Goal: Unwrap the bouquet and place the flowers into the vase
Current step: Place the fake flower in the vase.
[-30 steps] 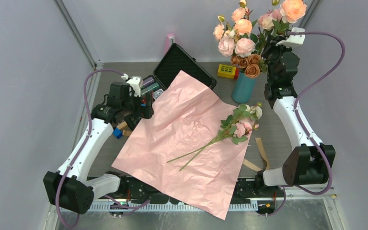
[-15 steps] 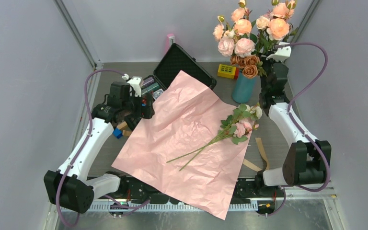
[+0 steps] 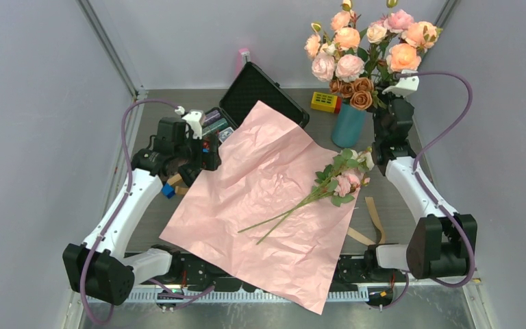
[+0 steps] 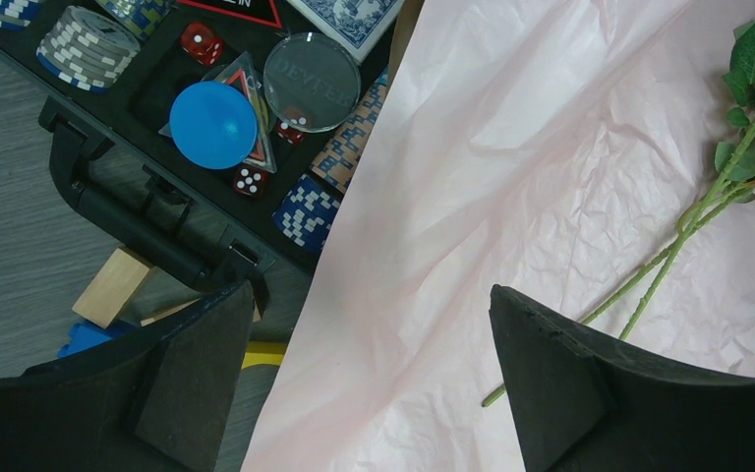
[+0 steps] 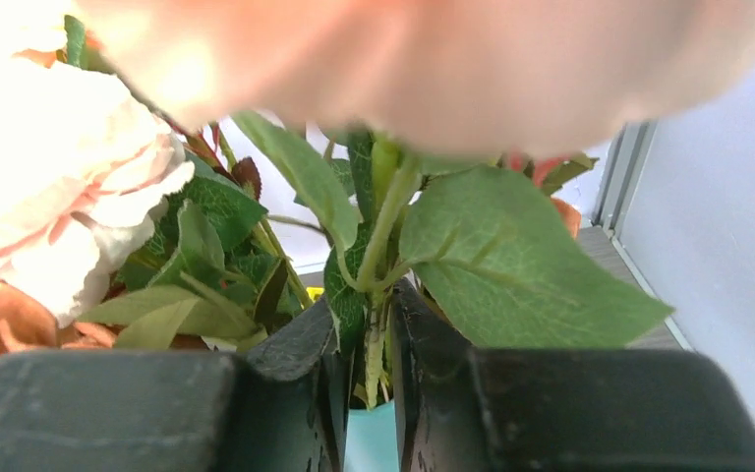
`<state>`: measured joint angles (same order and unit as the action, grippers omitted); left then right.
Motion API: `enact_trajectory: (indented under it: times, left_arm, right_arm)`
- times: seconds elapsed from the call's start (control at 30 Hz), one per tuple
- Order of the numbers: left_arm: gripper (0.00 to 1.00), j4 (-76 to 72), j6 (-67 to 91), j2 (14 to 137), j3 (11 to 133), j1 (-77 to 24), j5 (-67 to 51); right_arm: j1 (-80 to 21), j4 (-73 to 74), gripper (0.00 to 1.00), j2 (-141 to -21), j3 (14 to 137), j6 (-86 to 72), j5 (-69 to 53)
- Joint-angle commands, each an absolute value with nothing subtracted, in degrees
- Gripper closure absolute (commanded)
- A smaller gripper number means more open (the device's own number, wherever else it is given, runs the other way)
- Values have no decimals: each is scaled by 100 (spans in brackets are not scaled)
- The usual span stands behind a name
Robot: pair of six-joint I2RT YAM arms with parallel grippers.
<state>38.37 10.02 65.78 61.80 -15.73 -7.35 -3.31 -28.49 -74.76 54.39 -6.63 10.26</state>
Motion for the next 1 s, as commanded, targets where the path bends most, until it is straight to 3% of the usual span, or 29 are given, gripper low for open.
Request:
enact_trajectory:
  times: [0.0,0.47,0.77,0.97]
  left_arm:
    - [7,3682,976,6473,6140,-1547,-837]
    - [7,3673,976,6466,6119,-1551,-865]
    - [8,3548,979,6362,6032,-1555,-1115]
    - [10,3428,1216,6212,5964,-1688,-1172]
  right_arm:
    - [-361,-2726,74,-7187,5318,-752,1175]
    - [-360,-2315,54,-6639,4980,-817,1336]
    - [-360,-2002,29,-6142,4671,-869,1419]
    - [-360,-1475,22,-5482,4438,-1038,1438]
